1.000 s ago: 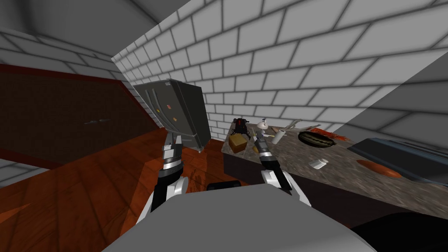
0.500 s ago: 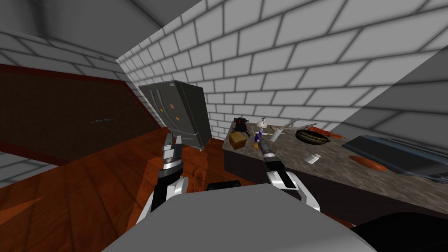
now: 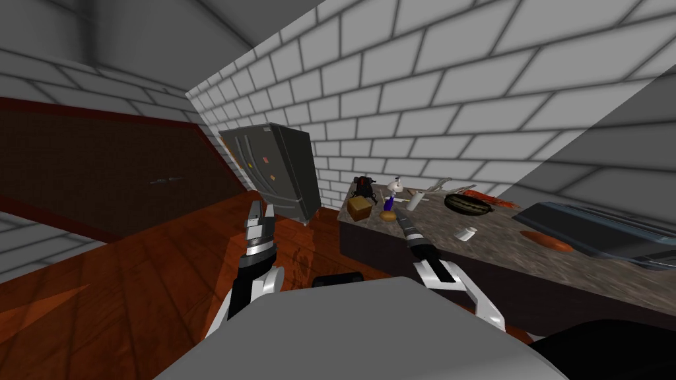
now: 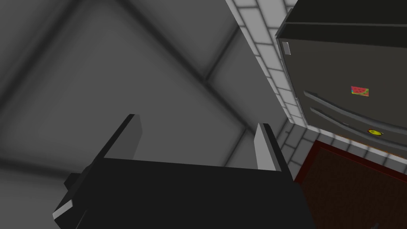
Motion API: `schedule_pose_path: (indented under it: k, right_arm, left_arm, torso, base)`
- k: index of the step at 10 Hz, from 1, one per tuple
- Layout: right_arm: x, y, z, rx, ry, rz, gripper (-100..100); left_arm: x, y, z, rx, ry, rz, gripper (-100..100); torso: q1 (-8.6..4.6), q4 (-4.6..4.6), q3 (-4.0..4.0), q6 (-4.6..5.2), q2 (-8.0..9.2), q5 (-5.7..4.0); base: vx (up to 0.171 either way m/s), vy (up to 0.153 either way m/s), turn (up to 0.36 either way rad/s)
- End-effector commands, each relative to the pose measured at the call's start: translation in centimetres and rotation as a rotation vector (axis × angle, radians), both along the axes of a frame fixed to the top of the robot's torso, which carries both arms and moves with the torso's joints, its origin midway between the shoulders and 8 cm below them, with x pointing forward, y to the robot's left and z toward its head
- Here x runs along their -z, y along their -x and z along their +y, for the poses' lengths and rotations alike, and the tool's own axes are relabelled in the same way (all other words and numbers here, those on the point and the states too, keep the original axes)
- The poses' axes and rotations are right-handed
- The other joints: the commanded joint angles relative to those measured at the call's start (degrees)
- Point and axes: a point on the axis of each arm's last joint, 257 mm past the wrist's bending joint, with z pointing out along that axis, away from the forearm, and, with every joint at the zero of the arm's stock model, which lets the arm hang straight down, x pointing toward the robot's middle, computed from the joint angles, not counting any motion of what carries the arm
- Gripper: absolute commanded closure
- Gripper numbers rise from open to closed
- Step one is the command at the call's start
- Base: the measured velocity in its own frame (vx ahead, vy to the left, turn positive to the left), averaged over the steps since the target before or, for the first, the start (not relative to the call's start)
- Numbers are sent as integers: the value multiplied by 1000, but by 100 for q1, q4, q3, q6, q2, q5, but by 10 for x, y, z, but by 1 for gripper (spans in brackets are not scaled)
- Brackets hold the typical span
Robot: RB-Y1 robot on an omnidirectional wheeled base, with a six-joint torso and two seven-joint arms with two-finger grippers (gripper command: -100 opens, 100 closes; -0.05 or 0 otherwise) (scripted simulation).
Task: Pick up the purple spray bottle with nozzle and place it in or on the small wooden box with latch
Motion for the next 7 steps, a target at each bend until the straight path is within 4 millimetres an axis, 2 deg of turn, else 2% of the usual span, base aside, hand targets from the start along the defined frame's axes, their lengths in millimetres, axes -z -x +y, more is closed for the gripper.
schedule_pose_path:
  k: [1,4,7]
  right_arm:
    - [12,3,-19,36,58,55,-100]
    - [30,10,-53,95,171,151,-100]
    - [46,18,-87,147,293,249,-100]
  left_arm:
    - [0,0,0,0,0,0,0]
    - [0,0,0,0,0,0,0]
    - [0,0,0,0,0,0,0]
  torso:
    - [0,0,0,0,0,0]
    - [1,-5,-14,-1,-24,0]
    - [0,-10,-26,-1,-45,0]
  base:
    - [-34,23,45]
    - [1,30,61]
    - [53,27,82]
